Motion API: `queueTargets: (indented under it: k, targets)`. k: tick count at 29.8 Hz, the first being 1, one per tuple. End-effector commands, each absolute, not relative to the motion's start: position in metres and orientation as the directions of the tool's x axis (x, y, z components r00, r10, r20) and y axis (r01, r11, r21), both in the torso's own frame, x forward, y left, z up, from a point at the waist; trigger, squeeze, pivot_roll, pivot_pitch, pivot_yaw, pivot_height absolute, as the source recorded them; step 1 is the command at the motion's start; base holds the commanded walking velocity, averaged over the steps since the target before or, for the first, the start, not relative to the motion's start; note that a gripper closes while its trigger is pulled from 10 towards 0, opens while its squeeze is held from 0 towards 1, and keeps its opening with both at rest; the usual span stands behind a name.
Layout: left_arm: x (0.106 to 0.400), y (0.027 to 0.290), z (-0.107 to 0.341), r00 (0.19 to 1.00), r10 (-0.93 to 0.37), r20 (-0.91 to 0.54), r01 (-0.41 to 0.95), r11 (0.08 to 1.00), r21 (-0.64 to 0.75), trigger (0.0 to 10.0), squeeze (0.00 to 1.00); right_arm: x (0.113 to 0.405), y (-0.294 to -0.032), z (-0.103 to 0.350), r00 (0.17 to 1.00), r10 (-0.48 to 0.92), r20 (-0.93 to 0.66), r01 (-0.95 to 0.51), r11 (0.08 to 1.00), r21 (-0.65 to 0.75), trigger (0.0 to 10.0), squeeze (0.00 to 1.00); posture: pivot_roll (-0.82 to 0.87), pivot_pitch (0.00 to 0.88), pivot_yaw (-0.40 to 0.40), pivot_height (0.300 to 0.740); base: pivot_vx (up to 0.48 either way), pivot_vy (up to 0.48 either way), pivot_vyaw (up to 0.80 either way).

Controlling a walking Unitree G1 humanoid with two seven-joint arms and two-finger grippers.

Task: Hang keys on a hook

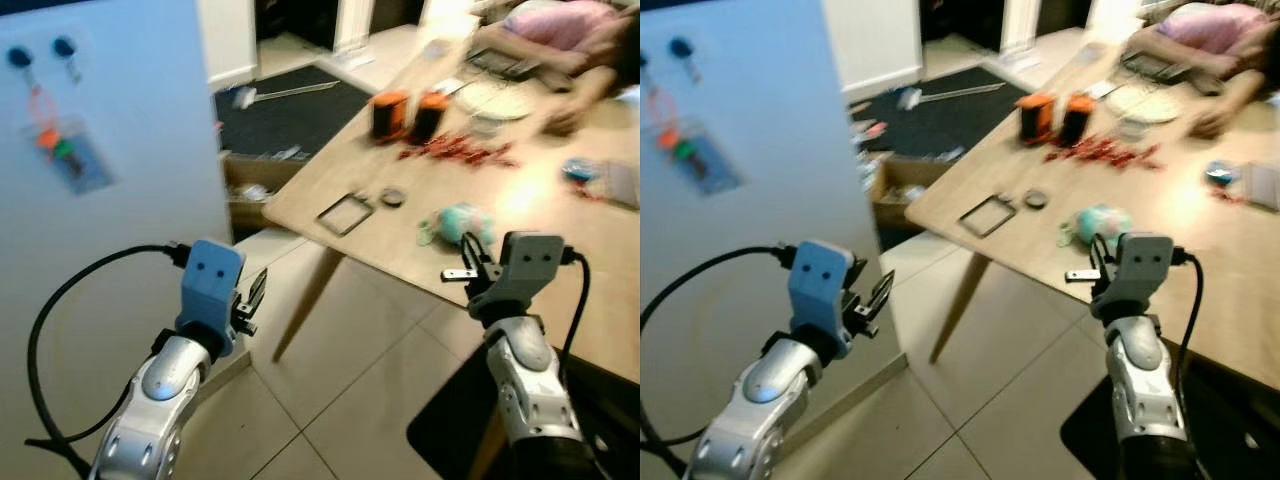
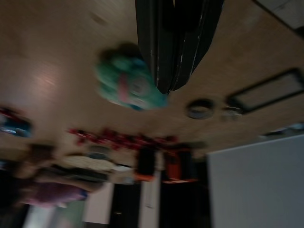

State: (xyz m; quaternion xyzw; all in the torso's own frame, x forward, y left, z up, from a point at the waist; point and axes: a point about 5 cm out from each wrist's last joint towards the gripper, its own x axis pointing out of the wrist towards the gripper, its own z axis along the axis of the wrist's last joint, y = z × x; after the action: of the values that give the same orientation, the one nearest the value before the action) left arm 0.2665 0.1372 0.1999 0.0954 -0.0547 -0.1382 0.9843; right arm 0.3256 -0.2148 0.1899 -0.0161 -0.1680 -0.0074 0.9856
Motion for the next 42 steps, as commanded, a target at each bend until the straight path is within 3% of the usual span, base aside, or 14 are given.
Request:
queueTargets:
  k: [1,22,32,42]
  targets:
    - [0.265,0.136,0.198,0.956,-0.285,0.070,0.266,0.942,0.203,10.0,0.00,0.324,-0.216,0.182,0.952,-0.014,0.305,0.022,0.999,-0.023,10.0,0.00,0.18,0.207,0.006,0.740,0.000,0.000,-0.80]
    - [0.266,0.136,0.198,0.956,-0.284,0.078,0.265,0.945,0.192,10.0,0.00,0.326,-0.214,0.182,0.951,-0.010,0.308,0.017,1.000,-0.022,10.0,0.00,0.19,0.195,0.007,0.740,0.000,0.000,-0.76]
    - [0.270,0.131,0.203,0.948,-0.295,0.117,0.265,0.939,0.221,10.0,0.00,0.327,-0.207,0.186,0.944,0.019,0.328,-0.010,0.999,-0.030,10.0,0.00,0.18,0.184,0.004,0.740,0.000,0.000,0.00]
    - [0.272,0.133,0.205,0.954,-0.265,0.137,0.227,0.943,0.242,10.0,0.00,0.327,-0.200,0.186,0.942,0.043,0.333,-0.033,0.999,-0.035,10.0,0.00,0.18,0.185,0.004,0.740,0.418,0.000,0.00]
